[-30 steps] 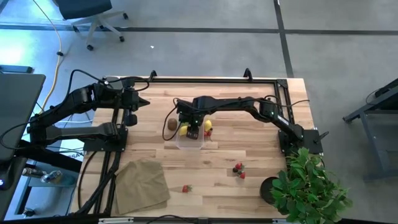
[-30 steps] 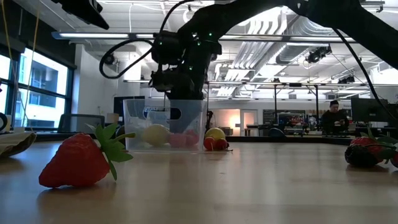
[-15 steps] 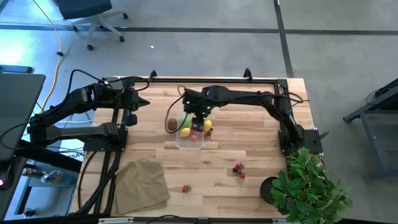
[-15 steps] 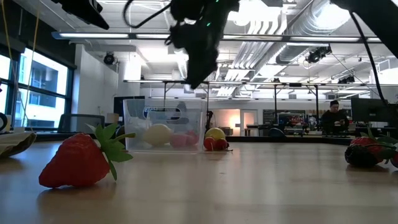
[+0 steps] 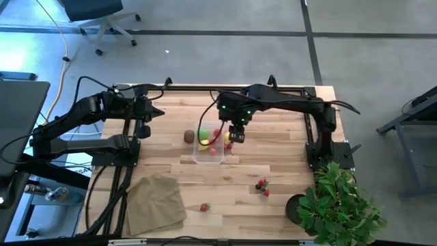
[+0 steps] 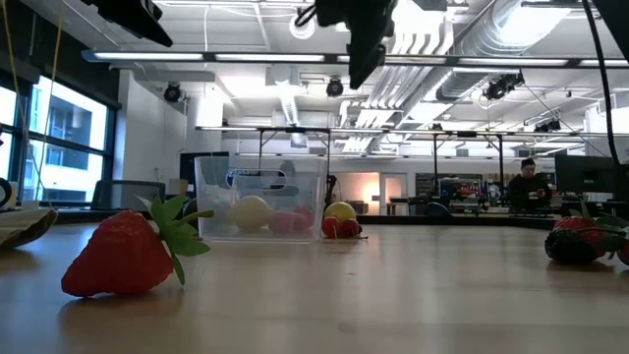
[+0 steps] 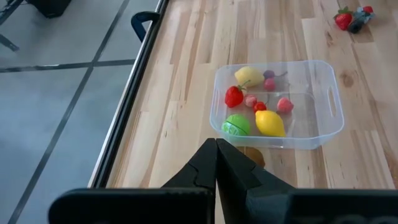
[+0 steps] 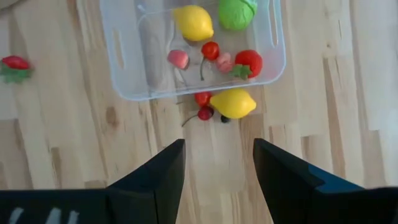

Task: Pick and placing Produce into tupperware
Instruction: Put the strawberry into the transparent bin

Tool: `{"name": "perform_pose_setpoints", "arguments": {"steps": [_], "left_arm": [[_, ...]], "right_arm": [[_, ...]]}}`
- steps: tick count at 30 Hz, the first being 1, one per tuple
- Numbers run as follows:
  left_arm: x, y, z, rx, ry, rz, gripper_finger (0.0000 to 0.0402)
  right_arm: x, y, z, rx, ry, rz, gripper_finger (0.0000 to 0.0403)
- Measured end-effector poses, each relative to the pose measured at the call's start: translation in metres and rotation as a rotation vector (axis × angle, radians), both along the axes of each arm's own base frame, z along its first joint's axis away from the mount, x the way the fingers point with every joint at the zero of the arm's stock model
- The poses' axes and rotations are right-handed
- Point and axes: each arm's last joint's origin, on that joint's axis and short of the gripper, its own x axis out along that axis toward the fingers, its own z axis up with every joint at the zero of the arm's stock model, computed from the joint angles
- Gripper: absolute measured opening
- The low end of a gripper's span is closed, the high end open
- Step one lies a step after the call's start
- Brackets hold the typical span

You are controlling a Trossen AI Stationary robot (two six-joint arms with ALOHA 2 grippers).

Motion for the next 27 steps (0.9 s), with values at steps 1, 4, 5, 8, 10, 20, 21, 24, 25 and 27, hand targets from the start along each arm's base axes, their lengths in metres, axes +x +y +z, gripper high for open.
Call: {"name": "perform_pose_setpoints", "arguments": {"steps": [1, 4, 5, 8, 10, 20, 21, 24, 25, 27], "left_arm": [[0.0, 0.0, 0.0, 0.0, 0.001, 0.0, 0.0001], [0.0, 0.0, 0.0, 0.0, 0.0, 0.0, 0.0001], [0.0, 0.0, 0.0, 0.0, 0.0, 0.0, 0.0001], [0.0, 0.0, 0.0, 0.0, 0.0, 0.0, 0.0001], [0.0, 0.0, 0.0, 0.0, 0.0, 0.0, 0.0001], [0.0, 0.0, 0.0, -0.001, 0.0, 0.0, 0.0001], [0.0, 0.0, 0.0, 0.0, 0.0, 0.0, 0.0001], [0.0, 0.0, 0.0, 0.0, 0.0, 0.0, 0.0001], [0.0, 0.0, 0.0, 0.0, 0.0, 0.0, 0.0001], [0.0, 0.0, 0.0, 0.0, 0.0, 0.0, 0.0001]], "right_arm": [[-0.002, 0.002, 0.002, -0.004, -0.001, 0.003, 0.0181], [-0.009, 0.008, 0.012, -0.02, -0.018, 0.015, 0.0181], [-0.011, 0.011, 0.015, -0.026, -0.027, 0.019, 0.0181], [-0.02, 0.018, 0.027, -0.048, -0.059, 0.013, 0.0181], [-0.027, 0.025, 0.037, -0.065, -0.087, 0.006, 0.0181], [-0.081, 0.067, 0.089, -0.239, -0.24, -0.037, 0.0181], [-0.087, 0.068, 0.092, -0.241, -0.242, -0.051, 0.0181], [-0.101, 0.068, 0.1, -0.244, -0.251, -0.09, 0.0181], [-0.104, 0.068, 0.102, -0.25, -0.256, -0.101, 0.0181], [-0.109, 0.07, 0.104, -0.257, -0.258, -0.104, 0.0181]]}}
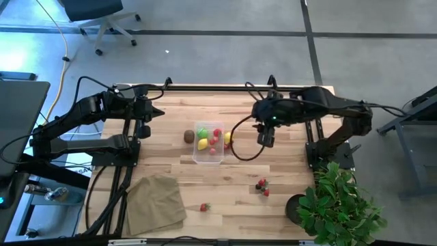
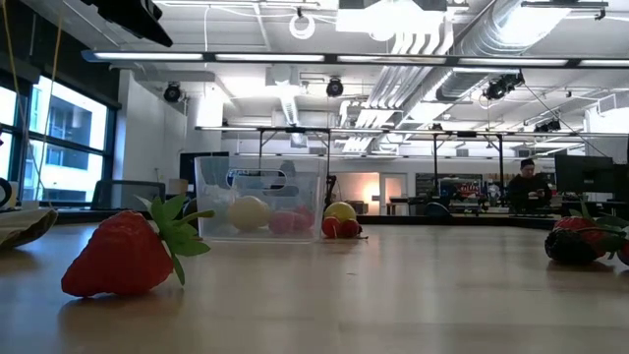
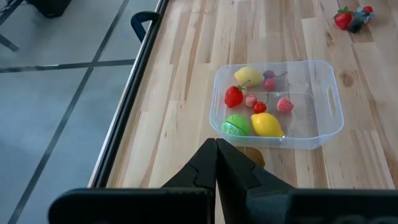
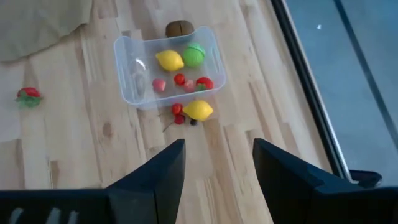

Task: Pick and placing Produce into tupperware
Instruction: Put the strawberry into the transparent bin

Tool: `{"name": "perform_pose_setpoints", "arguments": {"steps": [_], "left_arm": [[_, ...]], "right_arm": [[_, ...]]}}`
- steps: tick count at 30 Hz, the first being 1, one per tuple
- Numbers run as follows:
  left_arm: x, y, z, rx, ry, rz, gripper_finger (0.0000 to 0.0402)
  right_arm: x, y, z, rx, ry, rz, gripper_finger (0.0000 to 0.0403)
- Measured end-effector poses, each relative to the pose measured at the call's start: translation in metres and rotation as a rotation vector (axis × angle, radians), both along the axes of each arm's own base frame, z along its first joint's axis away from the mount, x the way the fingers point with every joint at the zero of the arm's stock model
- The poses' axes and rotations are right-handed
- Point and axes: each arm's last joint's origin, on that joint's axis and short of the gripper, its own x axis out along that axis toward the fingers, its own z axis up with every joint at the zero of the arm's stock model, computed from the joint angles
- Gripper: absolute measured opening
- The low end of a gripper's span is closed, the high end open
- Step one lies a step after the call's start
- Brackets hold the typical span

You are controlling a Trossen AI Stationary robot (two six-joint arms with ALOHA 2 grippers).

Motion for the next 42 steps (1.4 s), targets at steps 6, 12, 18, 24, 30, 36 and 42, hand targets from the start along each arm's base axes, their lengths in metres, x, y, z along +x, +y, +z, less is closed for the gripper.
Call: {"name": "perform_pose_setpoints", "arguments": {"steps": [6, 12, 18, 24, 30, 36, 42], "left_arm": [[0.0, 0.0, 0.0, 0.0, 0.0, 0.0, 0.0001], [0.0, 0.0, 0.0, 0.0, 0.0, 0.0, 0.0001], [0.0, 0.0, 0.0, 0.0, 0.0, 0.0, 0.0001], [0.0, 0.0, 0.0, 0.0, 0.0, 0.0, 0.0001], [0.0, 0.0, 0.0, 0.0, 0.0, 0.0, 0.0001], [0.0, 0.0, 0.0, 0.0, 0.0, 0.0, 0.0001], [0.0, 0.0, 0.0, 0.0, 0.0, 0.0, 0.0001]], "right_arm": [[-0.014, 0.007, -0.009, -0.022, -0.066, -0.002, 0.0181], [-0.047, 0.007, -0.064, 0.06, -0.291, -0.008, 0.0181], [-0.076, 0.004, -0.12, 0.321, -0.327, -0.033, 0.0181], [-0.085, 0.013, -0.176, 0.504, -0.123, 0.025, 0.0181], [-0.091, 0.02, -0.213, 0.534, -0.013, 0.143, 0.0181], [-0.086, 0.025, -0.23, 0.427, -0.011, 0.257, 0.0181], [-0.072, 0.042, -0.247, 0.308, 0.002, 0.366, 0.0181]]}}
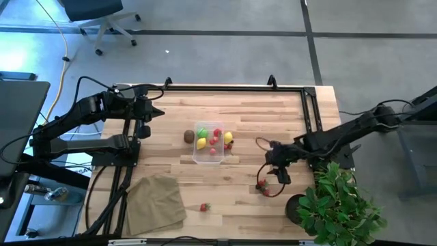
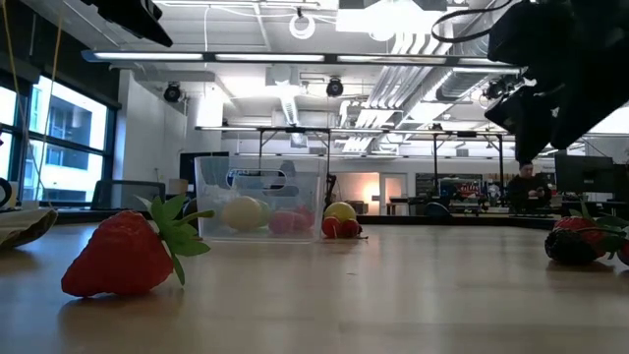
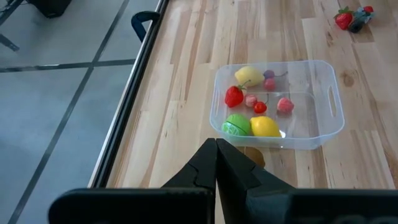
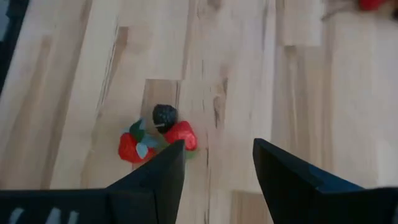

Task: Pick and placing Produce into tupperware
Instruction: Put the strawberry into the transparent bin

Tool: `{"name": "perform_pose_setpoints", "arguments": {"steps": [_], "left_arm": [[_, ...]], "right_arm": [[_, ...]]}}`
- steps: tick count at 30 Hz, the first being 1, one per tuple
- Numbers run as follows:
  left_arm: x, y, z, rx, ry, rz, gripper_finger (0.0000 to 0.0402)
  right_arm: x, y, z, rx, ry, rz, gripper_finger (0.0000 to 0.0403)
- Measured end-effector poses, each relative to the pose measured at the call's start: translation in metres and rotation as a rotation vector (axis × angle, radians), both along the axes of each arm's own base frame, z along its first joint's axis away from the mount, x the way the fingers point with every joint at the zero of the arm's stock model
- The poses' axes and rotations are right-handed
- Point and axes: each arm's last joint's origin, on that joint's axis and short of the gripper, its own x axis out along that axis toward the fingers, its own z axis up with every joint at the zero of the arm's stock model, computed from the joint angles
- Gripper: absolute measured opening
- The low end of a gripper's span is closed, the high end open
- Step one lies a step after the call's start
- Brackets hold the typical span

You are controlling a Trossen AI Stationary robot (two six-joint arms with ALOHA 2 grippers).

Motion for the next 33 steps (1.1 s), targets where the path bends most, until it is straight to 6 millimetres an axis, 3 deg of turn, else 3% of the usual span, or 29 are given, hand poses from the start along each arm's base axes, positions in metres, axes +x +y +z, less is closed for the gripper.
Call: {"name": "perform_pose_setpoints", "arguments": {"steps": [12, 22, 33], "left_arm": [[0.0, 0.0, 0.0, 0.0, 0.0, 0.0, 0.0001], [0.0, 0.0, 0.0, 0.001, 0.0, 0.0, 0.0001], [0.0, 0.0, 0.0, 0.0, -0.001, 0.0, 0.0001]], "right_arm": [[0.015, 0.041, -0.029, -0.065, -0.006, 0.14, 0.0181], [0.023, 0.047, -0.05, -0.105, 0.048, 0.11, 0.0181], [0.024, 0.047, -0.056, -0.1, 0.077, 0.09, 0.0181]]}}
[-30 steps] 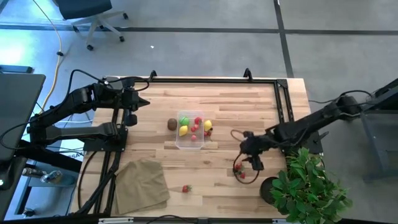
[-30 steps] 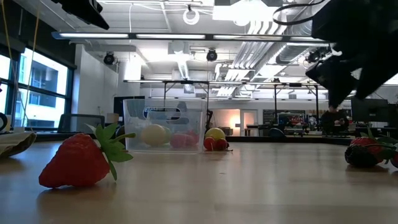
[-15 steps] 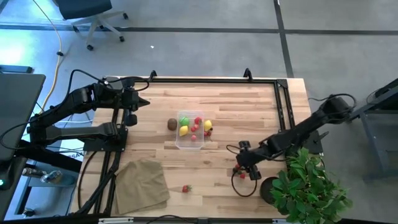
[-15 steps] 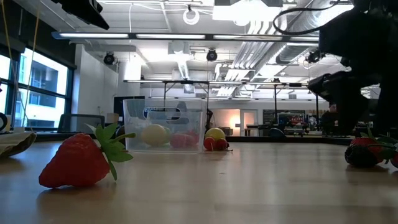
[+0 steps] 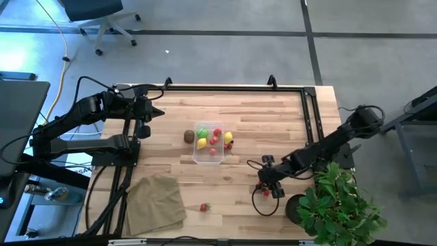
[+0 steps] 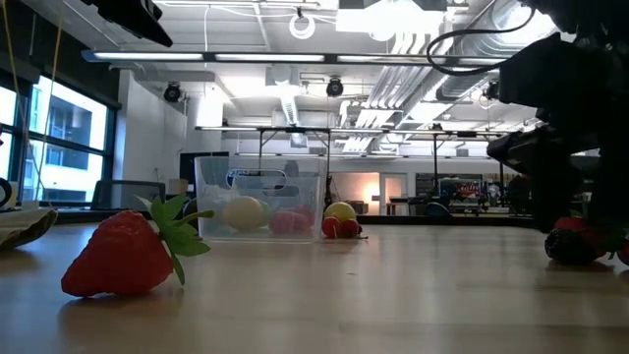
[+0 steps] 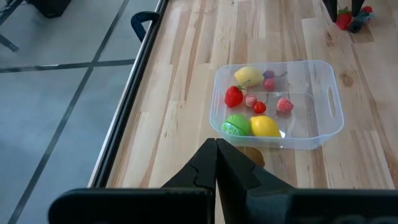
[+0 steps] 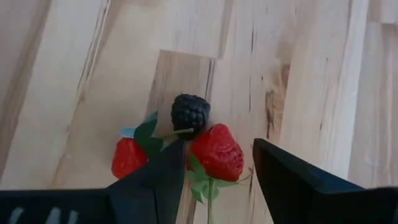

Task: Pick and placing Produce into tupperware
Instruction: Put the strawberry into the transparent bin

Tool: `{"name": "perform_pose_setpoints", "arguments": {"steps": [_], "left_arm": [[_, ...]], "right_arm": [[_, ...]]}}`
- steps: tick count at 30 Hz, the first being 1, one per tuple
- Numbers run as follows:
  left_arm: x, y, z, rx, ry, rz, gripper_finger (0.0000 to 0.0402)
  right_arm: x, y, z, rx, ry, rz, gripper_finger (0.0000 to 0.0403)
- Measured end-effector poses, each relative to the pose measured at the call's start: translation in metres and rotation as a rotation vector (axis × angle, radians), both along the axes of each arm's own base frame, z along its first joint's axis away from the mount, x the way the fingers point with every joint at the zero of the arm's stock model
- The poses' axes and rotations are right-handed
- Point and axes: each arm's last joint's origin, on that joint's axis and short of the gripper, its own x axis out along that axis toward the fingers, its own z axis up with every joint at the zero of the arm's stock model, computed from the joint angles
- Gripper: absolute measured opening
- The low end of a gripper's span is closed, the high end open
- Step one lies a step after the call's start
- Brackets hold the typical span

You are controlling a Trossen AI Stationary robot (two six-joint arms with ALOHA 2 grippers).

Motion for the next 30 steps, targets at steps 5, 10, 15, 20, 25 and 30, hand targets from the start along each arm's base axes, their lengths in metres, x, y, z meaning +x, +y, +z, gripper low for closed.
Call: {"name": "perform_pose_setpoints", "arguments": {"steps": [5, 10, 15, 20, 25, 30], "left_arm": [[-0.0001, 0.0, 0.0, 0.0, 0.0, 0.0, 0.0001], [0.0, 0.0, -0.0001, 0.0, 0.0, 0.0, 0.0001], [0.0, 0.0, 0.0, 0.0, 0.0, 0.0, 0.0001], [0.0, 0.0, 0.0001, 0.0, 0.0, 0.0, 0.0001], [-0.0001, 0.0, 0.0001, 0.0, 0.0, 0.0, 0.0001], [-0.0001, 0.0, 0.0, 0.0, 0.0, 0.0, 0.0001]], "right_arm": [[0.0019, 0.0009, -0.0064, -0.007, 0.018, -0.001, 0.0181], [0.0029, 0.0015, -0.0104, -0.011, 0.029, -0.004, 0.0181], [0.0024, 0.0009, -0.0107, -0.022, 0.034, -0.007, 0.0181], [0.002, 0.0004, -0.0109, -0.03, 0.036, -0.011, 0.0181], [0.002, 0.0003, -0.011, -0.031, 0.037, -0.011, 0.0181], [0.0019, -0.0001, -0.0111, -0.038, 0.036, -0.018, 0.017]]}}
